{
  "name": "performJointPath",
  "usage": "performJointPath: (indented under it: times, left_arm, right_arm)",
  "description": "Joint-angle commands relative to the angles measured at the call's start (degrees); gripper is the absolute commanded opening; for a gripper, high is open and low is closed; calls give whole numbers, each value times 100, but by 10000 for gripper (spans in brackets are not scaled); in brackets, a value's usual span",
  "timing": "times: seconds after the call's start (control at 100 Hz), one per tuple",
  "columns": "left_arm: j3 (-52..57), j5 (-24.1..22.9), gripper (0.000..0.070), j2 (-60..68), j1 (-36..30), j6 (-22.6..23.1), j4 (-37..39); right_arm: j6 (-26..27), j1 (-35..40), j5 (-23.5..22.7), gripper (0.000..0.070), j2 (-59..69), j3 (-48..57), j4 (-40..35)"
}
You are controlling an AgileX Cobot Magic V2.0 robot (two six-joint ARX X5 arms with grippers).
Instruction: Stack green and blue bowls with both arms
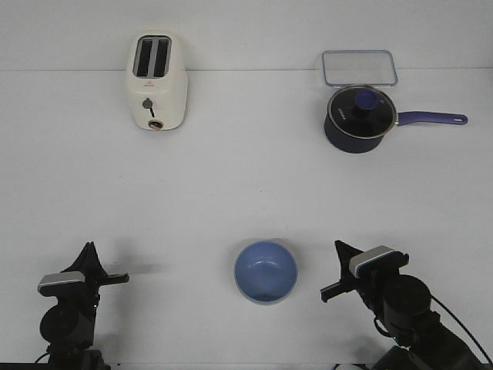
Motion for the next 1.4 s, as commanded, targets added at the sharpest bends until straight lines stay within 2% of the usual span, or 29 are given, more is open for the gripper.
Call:
performJointPath:
  times: [0.0,0.17,0.25,0.35,0.56,1.39]
  left_arm:
    - [-116,33,14,-7,11,87,77]
    - [-116,33,14,-9,11,87,74]
    - [-116,33,14,-7,13,87,74]
    - [-116,33,14,-7,11,87,74]
    - [-116,33,14,-7,13,87,74]
    - [-116,31,14,-7,11,87,77]
  right_arm:
    - [-640,-492,-61,10,-249,-210,391]
    - [-798,-2354,-960,10,-1305,-1576,1755]
    - [-796,-2916,-1132,10,-1834,-2192,1956]
    - [-796,-3237,-1145,10,-2225,-2719,1974]
    - [-791,-3377,-1143,10,-2479,-3370,2138]
    - [-758,-3375,-1121,10,-2575,-3359,2227]
